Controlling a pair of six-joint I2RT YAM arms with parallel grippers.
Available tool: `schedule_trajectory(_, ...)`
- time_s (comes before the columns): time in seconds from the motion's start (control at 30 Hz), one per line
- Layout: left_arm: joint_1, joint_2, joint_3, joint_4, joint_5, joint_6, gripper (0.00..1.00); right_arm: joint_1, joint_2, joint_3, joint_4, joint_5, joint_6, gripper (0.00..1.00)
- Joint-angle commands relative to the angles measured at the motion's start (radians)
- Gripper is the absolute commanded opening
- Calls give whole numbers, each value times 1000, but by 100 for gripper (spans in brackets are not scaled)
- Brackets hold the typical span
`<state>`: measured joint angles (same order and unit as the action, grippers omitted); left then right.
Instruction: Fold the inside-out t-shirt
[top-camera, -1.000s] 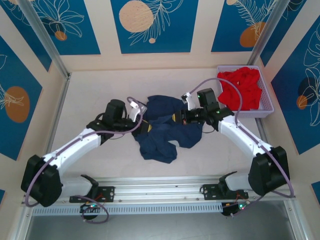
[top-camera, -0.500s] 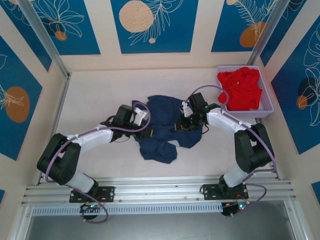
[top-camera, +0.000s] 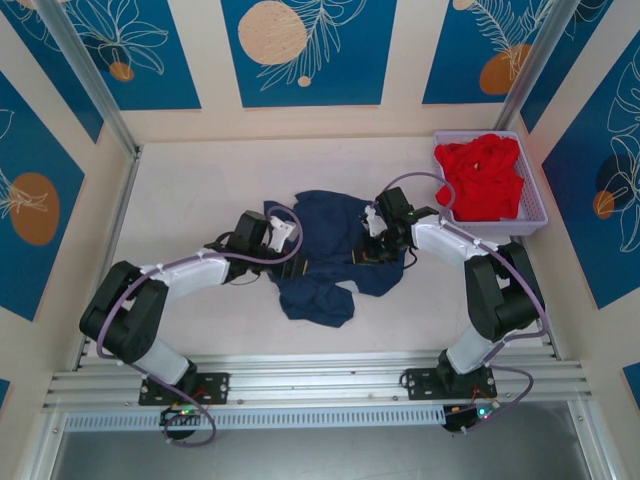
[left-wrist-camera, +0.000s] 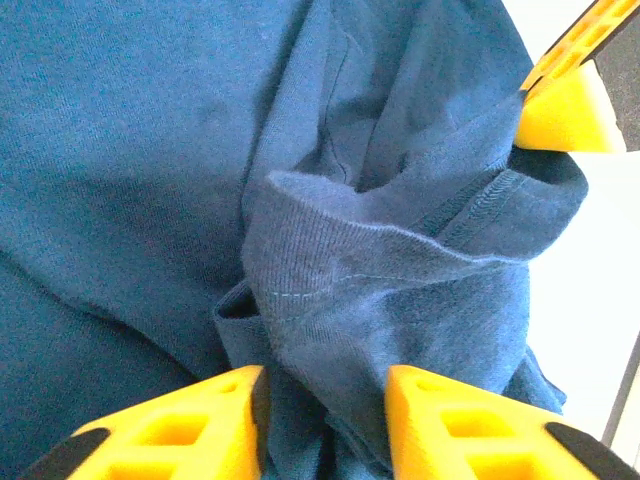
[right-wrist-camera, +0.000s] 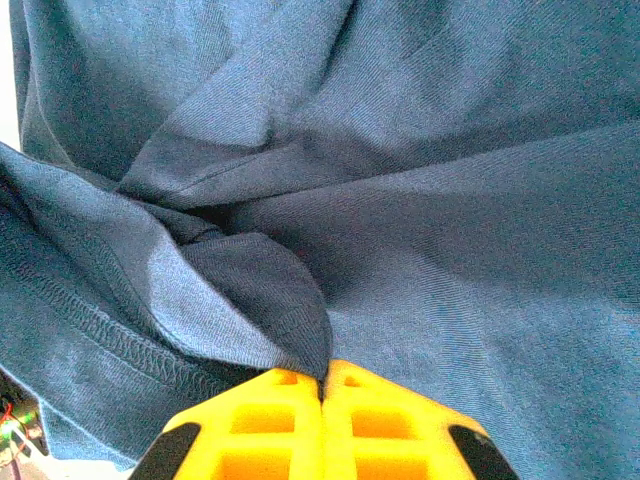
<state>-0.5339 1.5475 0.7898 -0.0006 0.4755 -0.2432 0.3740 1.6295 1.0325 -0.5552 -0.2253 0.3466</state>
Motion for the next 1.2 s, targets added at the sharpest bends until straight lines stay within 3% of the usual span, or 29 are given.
schedule_trajectory(0.0, 12, -4, 32, -30, 11, 29, 40, -6, 18, 32, -23, 1, -20, 5)
schedule_trajectory(0.33, 81, 65, 110, -8, 214, -27, 63, -6, 16, 35, -22, -6, -27, 5)
schedule_trajectory(0.73, 93, 177, 206, -29, 254, -27, 69, -3, 11, 39, -22, -9, -28, 5)
schedule_trajectory(0.97, 93, 226, 244, -9, 281, -34, 55, -1, 1, 41, -25, -4, -31, 5)
schedule_trajectory(1.17, 93, 241, 255, -4, 305, -37, 30, -2, 6, 47, -26, -3, -30, 5)
